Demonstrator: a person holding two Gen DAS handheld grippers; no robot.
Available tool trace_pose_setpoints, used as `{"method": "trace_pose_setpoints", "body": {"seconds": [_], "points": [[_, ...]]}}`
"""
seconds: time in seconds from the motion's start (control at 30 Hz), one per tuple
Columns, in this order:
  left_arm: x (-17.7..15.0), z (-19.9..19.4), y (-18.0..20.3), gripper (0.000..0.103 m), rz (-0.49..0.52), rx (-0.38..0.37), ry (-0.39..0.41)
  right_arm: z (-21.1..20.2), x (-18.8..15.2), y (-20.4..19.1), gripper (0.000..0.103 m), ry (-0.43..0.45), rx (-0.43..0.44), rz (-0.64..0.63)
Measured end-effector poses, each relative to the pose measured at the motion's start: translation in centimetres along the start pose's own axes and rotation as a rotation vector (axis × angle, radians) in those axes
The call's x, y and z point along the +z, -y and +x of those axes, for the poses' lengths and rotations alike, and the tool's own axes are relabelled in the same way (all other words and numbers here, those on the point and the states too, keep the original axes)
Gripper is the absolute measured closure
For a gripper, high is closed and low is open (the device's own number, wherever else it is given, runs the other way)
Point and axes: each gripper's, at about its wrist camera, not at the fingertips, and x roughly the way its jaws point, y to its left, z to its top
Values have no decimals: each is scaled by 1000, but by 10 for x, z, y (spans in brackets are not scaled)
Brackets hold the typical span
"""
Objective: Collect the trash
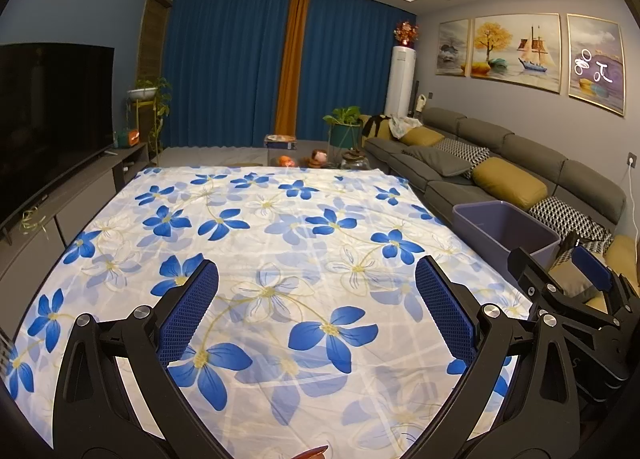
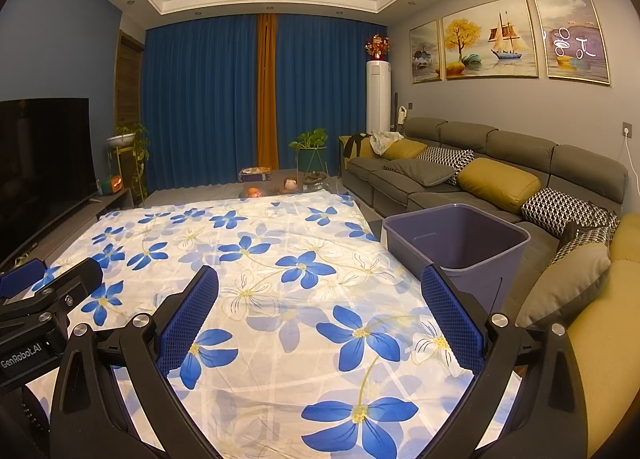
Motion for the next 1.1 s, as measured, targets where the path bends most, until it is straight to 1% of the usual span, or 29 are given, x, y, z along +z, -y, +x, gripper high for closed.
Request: {"method": "trace_pose_setpoints", "body": {"seconds": [0.1, 0.2, 0.27, 0.33, 0.43, 0.73, 1.1], "points": [[-1, 0, -2, 6, -1, 1, -4, 1, 0, -1, 5, -2, -1, -2], [-2, 0, -2, 12, 16, 10, -8, 2, 0, -1, 5, -6, -1, -1], [-4, 1, -1, 18, 30, 16, -13, 2, 0, -1, 5, -8, -1, -2], [-4, 1, 1, 21, 41, 12, -16, 1, 0, -1, 5, -7, 0, -2], [-4, 3, 4, 21, 52, 9, -20, 2, 1, 0, 5, -6, 1, -2], [-3, 4, 3, 21, 32, 26, -25, 1, 2, 1, 5, -5, -2, 3], [-1, 1, 3, 17, 35, 44, -11, 0, 5, 1, 5, 0, 1, 3]]}}
